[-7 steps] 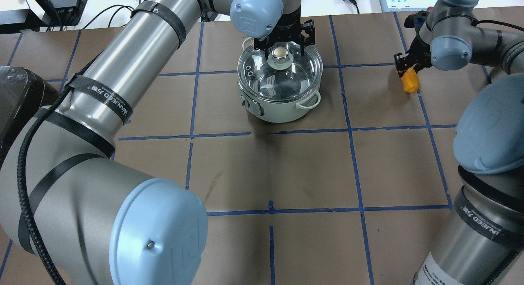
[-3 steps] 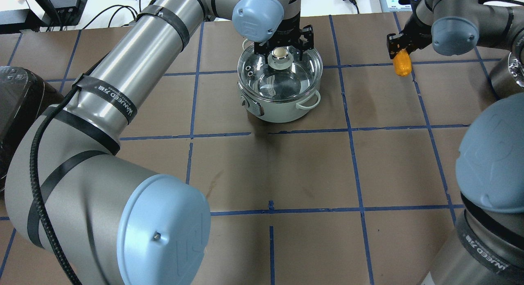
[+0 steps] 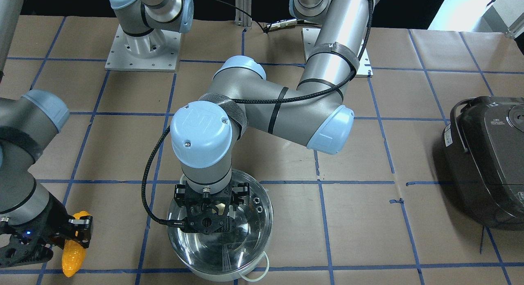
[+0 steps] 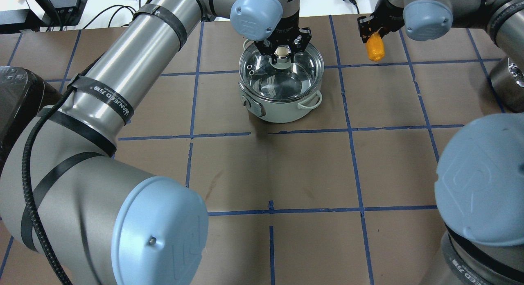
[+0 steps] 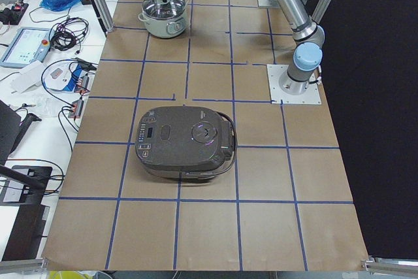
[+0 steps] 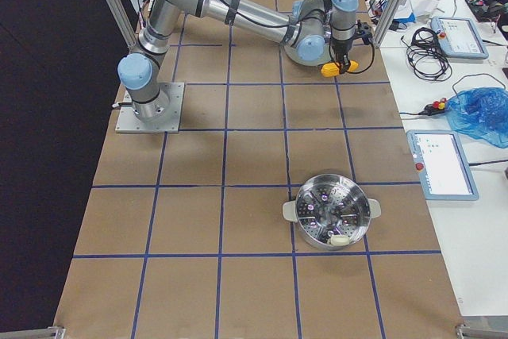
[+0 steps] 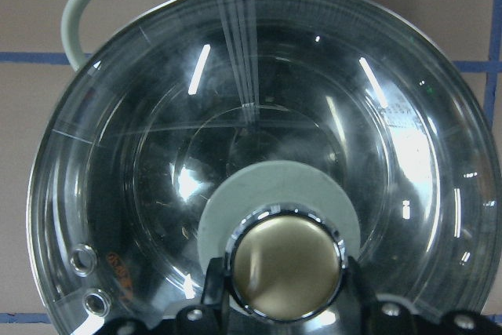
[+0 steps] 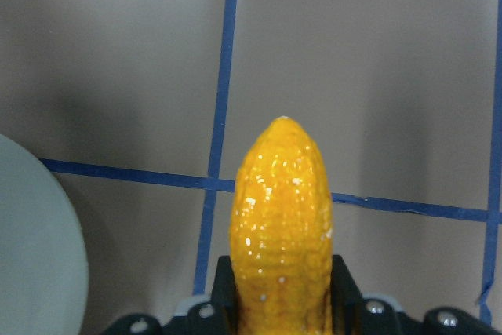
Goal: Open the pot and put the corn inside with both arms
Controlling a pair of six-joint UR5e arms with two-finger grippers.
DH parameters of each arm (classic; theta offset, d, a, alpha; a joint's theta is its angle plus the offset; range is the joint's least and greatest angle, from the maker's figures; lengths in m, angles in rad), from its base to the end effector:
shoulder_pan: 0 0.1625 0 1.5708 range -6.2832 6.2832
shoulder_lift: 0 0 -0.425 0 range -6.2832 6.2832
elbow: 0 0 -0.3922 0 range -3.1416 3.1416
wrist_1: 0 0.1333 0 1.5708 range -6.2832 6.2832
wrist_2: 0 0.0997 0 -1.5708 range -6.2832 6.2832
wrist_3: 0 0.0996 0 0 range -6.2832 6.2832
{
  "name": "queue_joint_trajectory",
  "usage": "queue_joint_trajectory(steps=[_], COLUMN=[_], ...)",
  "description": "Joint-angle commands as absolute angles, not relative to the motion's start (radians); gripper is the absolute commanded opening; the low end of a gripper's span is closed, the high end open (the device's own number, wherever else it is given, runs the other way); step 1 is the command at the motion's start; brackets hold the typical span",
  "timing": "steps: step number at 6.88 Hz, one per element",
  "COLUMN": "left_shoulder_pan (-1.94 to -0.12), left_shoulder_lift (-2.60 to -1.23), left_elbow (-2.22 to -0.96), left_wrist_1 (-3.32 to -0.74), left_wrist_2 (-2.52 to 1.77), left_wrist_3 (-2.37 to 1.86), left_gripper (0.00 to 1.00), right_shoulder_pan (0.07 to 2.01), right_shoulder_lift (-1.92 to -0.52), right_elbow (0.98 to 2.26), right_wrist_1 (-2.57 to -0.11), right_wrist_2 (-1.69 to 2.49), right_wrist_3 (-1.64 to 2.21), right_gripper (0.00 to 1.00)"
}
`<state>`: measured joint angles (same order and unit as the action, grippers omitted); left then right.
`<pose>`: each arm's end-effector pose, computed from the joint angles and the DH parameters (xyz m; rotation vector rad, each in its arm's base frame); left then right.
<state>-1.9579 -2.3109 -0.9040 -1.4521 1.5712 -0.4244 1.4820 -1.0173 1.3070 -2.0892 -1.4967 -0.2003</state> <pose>-0.4186 -0.6737 0.3526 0.0583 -3.1228 0.0654 0.0764 -0.7285 0.3379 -0.1847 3.0743 -0.3665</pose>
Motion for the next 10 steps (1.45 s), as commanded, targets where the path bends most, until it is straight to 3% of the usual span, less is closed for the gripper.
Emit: queue_joint_trajectory(steps=[1, 4, 6, 9, 10], left_shoulder_pan=[-1.954, -1.831, -1.664, -1.453, -1.407], left_shoulder_lift=[-2.275, -2.113, -2.103, -2.074, -2.047], left_elbow=[-0.899, -0.900, -0.917, -1.139, -1.245], left_wrist_1=[-1.469, -1.662, -1.681, -1.521, -1.435], left_wrist_2=[1.572, 1.566, 1.583, 1.574, 1.569], left_wrist_3=[-0.425, -0.349, -0.168, -0.028, -0.003], left_gripper=[0.03, 0.03, 0.03, 0.01, 0.01], right_shoulder_pan=[1.519, 1.604, 1.753, 1.868, 1.871], right_shoulder_lift=[-0.991, -0.982, -0.942, -0.849, -0.842], right_elbow=[1.221, 1.171, 1.131, 1.104, 1.109], right_wrist_1=[-2.040, -2.022, -1.993, -1.997, -1.997], right_wrist_2=[-1.500, -1.517, -1.603, -1.645, -1.643], right_wrist_3=[-0.147, -0.060, 0.106, 0.206, 0.210], right_gripper=[0.18, 0.18, 0.18, 0.17, 0.22])
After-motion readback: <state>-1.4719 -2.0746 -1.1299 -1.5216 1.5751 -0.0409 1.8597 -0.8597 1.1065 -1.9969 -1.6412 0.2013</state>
